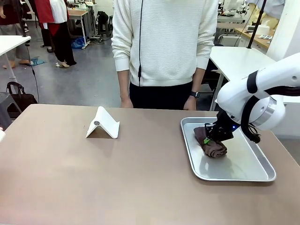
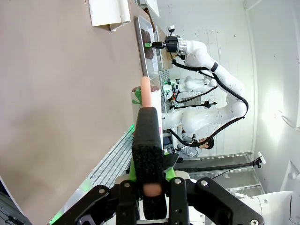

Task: Clean the surface of the table.
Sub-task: Clean the area not pointed to by the person.

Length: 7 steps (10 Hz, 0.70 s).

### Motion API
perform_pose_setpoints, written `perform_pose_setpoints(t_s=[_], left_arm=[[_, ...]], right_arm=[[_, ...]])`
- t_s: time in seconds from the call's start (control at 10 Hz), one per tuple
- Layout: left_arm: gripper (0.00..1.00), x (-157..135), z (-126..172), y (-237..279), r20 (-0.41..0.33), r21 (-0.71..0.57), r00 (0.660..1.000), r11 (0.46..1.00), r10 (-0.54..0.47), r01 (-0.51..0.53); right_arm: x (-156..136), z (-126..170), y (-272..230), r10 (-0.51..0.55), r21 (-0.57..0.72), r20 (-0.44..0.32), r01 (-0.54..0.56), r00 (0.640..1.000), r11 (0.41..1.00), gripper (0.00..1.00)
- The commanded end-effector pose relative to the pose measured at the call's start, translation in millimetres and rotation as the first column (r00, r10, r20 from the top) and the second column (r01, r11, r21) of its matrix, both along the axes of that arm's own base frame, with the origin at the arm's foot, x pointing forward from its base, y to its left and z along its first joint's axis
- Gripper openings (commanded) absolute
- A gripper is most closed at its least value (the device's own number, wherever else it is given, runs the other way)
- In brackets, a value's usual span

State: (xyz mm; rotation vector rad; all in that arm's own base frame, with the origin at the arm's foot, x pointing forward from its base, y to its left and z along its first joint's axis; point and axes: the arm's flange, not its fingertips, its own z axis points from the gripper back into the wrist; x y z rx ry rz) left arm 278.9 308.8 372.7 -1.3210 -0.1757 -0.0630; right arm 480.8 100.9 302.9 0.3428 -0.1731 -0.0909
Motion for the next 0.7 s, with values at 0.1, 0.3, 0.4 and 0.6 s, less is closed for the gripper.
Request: perform_pose_setpoints(t_s=[0.1, 0.3, 0.4, 0.6], left_arm=[[0.22, -3.6, 2.0, -4.3, -0.001, 0.005, 1.000, 1.000, -0.001, 0.001], [0.22, -3.6, 2.0, -4.3, -0.001, 0.005, 1.000, 1.000, -0.001, 0.001], [0.22, -3.6, 2.0, -4.3, -0.001, 0.005, 1.000, 1.000, -0.001, 0.001], [0.22, -3.6, 2.0, -4.3, -0.001, 0.005, 1.000, 1.000, -0.001, 0.001]], right_arm=[[19.0, -6.5, -33.0, -0.144, -0.042, -0.019, 0.143, 0.989, 0.989, 0.00], [23.5, -9.2, -61.2, -0.217, -0.038, -0.038, 0.216, 0.975, 0.976, 0.00], [24.3, -9.6, -74.9, -0.250, -0.022, -0.048, 0.249, 0.967, 0.968, 0.00], [22.8, -6.8, -99.0, -0.308, 0.044, -0.063, 0.311, 0.949, 0.950, 0.00]])
